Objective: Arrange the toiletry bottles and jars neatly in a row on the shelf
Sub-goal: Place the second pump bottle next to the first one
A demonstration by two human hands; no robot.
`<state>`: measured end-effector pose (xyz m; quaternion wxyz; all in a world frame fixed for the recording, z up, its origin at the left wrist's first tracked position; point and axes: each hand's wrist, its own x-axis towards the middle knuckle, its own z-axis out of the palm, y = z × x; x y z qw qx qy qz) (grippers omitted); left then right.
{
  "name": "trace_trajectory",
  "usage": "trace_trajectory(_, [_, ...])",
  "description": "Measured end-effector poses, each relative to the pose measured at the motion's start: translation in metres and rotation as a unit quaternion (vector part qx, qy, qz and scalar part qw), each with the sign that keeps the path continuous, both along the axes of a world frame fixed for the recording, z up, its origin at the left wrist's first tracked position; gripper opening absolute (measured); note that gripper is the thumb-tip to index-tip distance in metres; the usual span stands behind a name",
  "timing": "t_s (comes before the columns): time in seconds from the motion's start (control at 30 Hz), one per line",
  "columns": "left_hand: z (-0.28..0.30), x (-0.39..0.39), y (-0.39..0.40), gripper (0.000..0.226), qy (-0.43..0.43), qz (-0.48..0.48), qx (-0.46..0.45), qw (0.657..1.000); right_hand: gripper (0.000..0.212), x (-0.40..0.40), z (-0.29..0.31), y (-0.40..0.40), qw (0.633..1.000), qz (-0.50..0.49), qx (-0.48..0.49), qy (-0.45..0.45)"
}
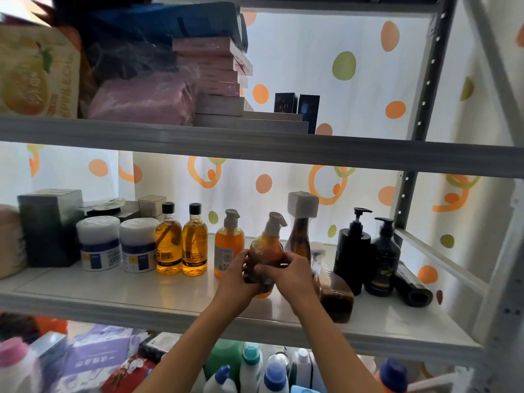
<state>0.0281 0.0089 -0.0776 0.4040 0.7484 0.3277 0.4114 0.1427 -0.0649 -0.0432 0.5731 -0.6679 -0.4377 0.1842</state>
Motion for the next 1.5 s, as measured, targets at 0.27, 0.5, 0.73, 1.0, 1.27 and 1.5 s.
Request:
trace_trajectory(0.27, [-0.005, 0.012, 0.001, 0.059, 0.050, 0.113, 0.080, 0.989, 0.052, 0.002, -0.009, 0.017, 0.999, -0.029, 0.004, -0.029])
trace_trajectory(0.5, [-0.002, 0.009, -0.010, 0.047, 0.000, 0.132, 0.059, 0.990, 0.071, 0.001, -0.010, 0.016, 0.999, -0.036, 0.018, -0.015])
trace_trajectory(0.73, [-0.010, 0.001, -0.010, 0.029, 0.024, 0.155, 0.060, 0.986, 0.065, -0.005, -0.009, 0.005, 0.997, -0.046, 0.005, -0.058])
trace_trajectory(1.0, [-0.015, -0.001, -0.007, 0.026, 0.027, 0.147, 0.061, 0.987, 0.039, -0.006, -0.019, 0.005, 0.992, -0.087, -0.018, -0.091])
trace_trajectory(1.27, [-0.018, 0.001, -0.001, 0.039, 0.041, 0.100, 0.071, 0.992, 0.013, -0.012, -0.025, 0.019, 0.990, -0.113, 0.010, -0.086])
trace_trajectory(1.5, [-0.013, 0.004, 0.011, 0.043, 0.020, 0.066, 0.025, 0.997, 0.008, -0.009, -0.027, 0.045, 0.993, -0.083, 0.002, -0.086])
